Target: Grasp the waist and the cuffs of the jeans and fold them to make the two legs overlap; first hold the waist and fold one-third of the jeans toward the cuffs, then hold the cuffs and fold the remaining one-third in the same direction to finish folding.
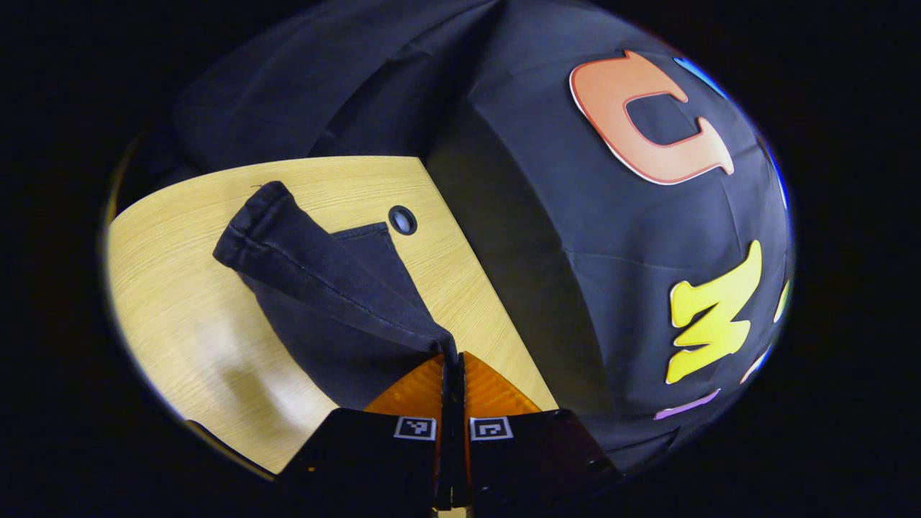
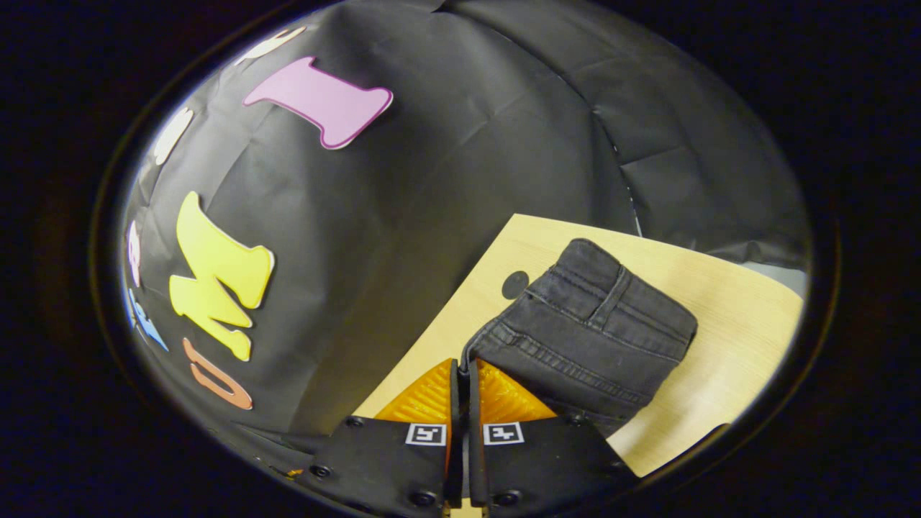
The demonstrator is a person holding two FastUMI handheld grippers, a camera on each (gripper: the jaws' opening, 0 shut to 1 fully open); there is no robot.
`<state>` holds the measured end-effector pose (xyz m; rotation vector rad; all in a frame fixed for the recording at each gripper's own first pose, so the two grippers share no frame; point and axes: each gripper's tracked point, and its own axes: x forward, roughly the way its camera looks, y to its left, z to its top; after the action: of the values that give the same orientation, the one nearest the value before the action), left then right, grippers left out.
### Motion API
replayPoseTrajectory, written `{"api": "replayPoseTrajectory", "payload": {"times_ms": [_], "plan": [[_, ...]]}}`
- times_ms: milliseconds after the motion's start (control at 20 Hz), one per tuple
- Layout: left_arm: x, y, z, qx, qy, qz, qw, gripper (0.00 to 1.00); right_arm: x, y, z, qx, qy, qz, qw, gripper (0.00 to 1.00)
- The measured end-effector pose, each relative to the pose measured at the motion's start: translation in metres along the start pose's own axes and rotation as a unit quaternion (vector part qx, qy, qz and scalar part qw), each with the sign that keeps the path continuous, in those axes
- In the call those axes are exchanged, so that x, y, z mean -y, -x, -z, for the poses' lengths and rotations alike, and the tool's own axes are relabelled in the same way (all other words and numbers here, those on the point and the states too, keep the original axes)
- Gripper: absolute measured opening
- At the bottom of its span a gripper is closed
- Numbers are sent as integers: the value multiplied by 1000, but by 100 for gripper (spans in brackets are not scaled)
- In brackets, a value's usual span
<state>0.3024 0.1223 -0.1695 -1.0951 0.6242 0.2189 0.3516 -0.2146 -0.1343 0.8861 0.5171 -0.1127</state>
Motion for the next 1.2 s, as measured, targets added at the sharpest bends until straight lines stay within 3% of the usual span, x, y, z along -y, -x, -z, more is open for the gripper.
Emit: {"api": "replayPoseTrajectory", "payload": {"times_ms": [200, 400, 650, 700, 750, 1050, 1200], "plan": [[-1, -35, -3, -2, -17, -18, 1000, 3, 0, -33, 1, -2, 11, 1, 1000, 4], [-9, -63, -2, -3, 7, -38, 999, 4, 8, -64, 5, -10, -2, 12, 1000, 4], [-20, -94, 5, -7, -34, -68, 997, 4, 21, -97, 15, -22, 13, 29, 999, 5], [-23, -98, 7, -8, -33, -73, 997, 4, 24, -102, 16, -25, 14, 33, 999, 0], [-27, -101, 9, -10, -31, -79, 996, 4, 26, -106, 18, -29, 13, 35, 999, 4], [-43, -115, 19, -15, -46, -104, 993, 4, 42, -127, 32, -45, 19, 53, 997, 5], [-47, -120, 22, -10, -65, -112, 992, 10, 50, -134, 34, -47, 14, 55, 997, 2]]}}
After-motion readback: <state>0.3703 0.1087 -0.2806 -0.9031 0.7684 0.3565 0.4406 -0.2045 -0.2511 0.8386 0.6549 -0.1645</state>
